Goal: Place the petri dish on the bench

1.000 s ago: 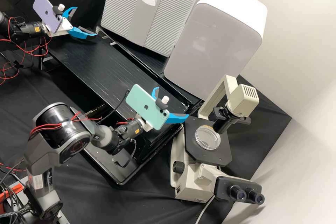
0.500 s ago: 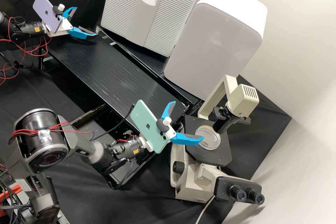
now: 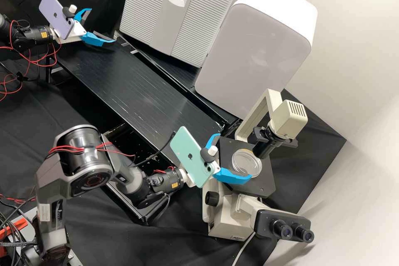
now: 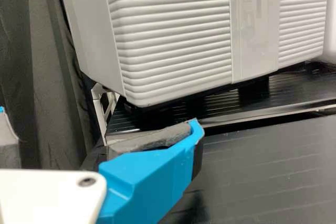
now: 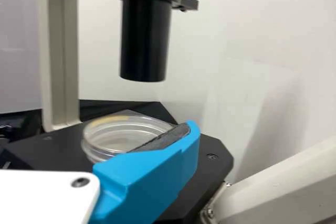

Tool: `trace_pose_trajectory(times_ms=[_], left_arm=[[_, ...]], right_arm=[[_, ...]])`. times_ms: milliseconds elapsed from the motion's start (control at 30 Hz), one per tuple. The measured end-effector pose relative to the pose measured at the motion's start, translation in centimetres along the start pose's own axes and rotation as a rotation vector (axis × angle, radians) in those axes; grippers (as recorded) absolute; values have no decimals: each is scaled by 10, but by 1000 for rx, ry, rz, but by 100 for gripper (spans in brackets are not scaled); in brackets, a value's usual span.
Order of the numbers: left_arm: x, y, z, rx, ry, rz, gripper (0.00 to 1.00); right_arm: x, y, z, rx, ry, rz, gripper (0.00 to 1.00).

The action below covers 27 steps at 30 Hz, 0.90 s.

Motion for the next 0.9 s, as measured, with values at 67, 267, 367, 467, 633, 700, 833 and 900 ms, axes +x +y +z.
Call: trace_pose_trajectory(times_ms=[67, 267, 367, 467, 633, 700, 833, 900], left_arm=[[0, 0, 0, 0, 0, 0, 100], [0, 0, 0, 0, 0, 0, 100], [0, 0, 0, 0, 0, 0, 100], [0, 0, 0, 0, 0, 0, 100], [0, 0, 0, 0, 0, 0, 100], [0, 0, 0, 0, 0, 0, 100], [0, 0, 0, 0, 0, 0, 100], [0, 0, 0, 0, 0, 0, 100]], right_arm=[[4, 1, 5, -2, -18, 9, 100], [11, 3, 12, -2, -47, 25, 100], [15, 1, 15, 4, -60, 29, 100], [19, -4, 19, 5, -71, 14, 100], [23, -10, 20, 15, -86, -1, 100], [24, -11, 20, 13, -86, -5, 100], [27, -12, 22, 11, -92, -3, 100], [29, -13, 22, 13, -92, -3, 100]])
